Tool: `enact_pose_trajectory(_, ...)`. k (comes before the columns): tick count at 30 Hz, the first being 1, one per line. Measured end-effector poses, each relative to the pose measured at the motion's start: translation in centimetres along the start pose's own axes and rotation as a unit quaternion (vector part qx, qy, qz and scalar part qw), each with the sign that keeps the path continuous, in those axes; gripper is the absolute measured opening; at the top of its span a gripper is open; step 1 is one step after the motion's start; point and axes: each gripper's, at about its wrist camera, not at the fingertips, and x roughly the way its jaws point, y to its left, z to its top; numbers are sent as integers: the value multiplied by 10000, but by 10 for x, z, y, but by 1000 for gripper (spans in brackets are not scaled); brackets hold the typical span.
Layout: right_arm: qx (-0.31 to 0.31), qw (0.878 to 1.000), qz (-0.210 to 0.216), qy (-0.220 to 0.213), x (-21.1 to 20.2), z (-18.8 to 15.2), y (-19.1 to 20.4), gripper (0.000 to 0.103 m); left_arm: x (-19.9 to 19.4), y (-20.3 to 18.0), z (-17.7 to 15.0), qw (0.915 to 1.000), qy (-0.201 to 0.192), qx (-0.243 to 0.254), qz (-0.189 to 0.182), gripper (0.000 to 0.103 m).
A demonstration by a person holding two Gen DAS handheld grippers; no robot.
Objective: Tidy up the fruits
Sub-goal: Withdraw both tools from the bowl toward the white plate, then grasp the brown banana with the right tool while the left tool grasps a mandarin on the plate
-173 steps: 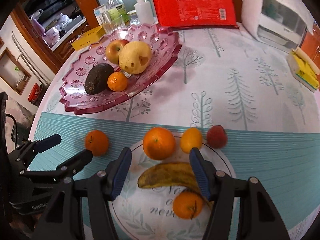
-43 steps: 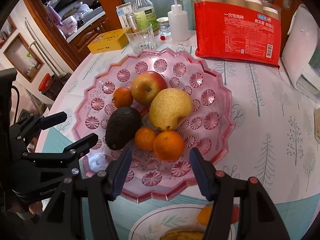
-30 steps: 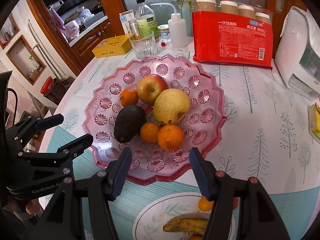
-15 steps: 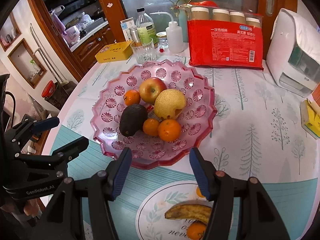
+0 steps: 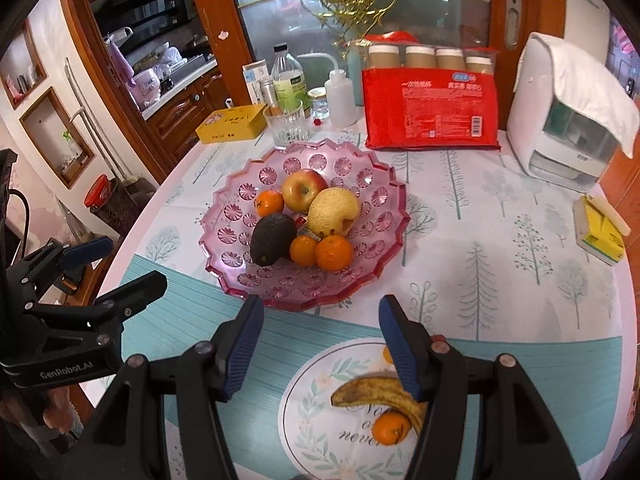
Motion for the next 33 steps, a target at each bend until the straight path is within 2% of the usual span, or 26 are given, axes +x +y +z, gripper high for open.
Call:
enact_pose_trajectory(17,326,9968,-604,-398,-86,-61,-4,60,-78,-19,-43,9967,-511,94,-618,93)
enact_pose_trajectory(20,344,9962,-677,-432,-94,-73,-8,60,-79,-27,-51,9962,-483,93,-724,93)
enact_pose_trajectory(26,316,9967,-636,-396,-94,-89,-31,60,-66,-57,-63,9971,-315,74,-693,93)
enact_pose_trajectory(33,133,9984,-548,48,-61,-100,-80,60,-22,-107,-77,9984,43,88,-549,93)
